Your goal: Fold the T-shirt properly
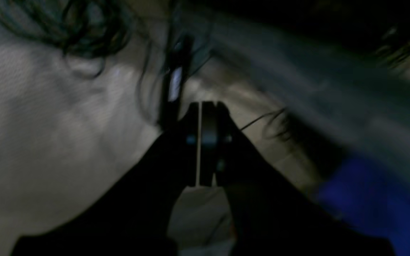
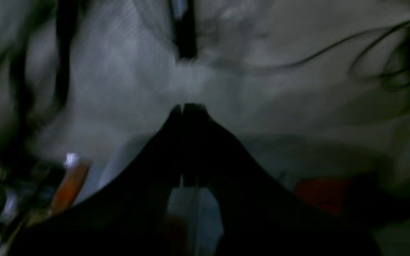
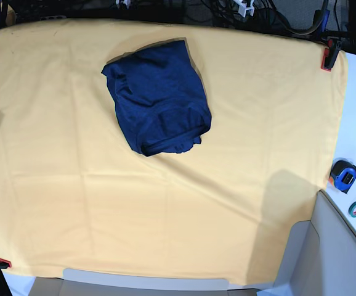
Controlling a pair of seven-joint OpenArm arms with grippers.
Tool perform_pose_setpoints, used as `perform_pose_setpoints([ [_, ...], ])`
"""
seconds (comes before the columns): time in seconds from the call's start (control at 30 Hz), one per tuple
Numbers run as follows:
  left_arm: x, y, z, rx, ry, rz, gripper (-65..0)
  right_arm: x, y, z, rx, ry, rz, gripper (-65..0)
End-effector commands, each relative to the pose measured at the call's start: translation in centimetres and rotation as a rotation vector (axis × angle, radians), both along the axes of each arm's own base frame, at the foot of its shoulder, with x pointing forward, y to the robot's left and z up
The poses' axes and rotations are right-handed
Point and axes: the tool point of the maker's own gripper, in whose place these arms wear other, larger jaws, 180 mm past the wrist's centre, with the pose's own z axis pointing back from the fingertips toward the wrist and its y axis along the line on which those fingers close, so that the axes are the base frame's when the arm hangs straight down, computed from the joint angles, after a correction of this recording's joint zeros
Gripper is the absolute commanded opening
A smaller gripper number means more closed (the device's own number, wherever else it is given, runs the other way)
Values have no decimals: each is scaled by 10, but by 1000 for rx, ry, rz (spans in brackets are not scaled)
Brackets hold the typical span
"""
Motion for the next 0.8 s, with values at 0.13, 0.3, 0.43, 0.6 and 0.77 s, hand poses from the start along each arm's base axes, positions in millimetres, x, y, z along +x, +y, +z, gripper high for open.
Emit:
perform_pose_setpoints([
  [0.13, -3, 19, -11, 215, -18, -164, -650, 40, -33, -4, -144, -90, 35, -650],
  [0.3, 18, 55, -14, 449, -62, -318, -650, 79, -20, -3, -186, -145, 18, -650],
  [0.43, 29, 51, -15, 451, -67, -316, -650, 86, -6, -3, -165, -156, 16, -650],
  [0.6, 30, 51, -16, 451, -64, -316, -650, 87, 3, -2, -152, -158, 3, -650],
  [0.77, 33, 33, -17, 428, -71, -315, -650, 89, 6, -2, -149, -162, 0, -650],
])
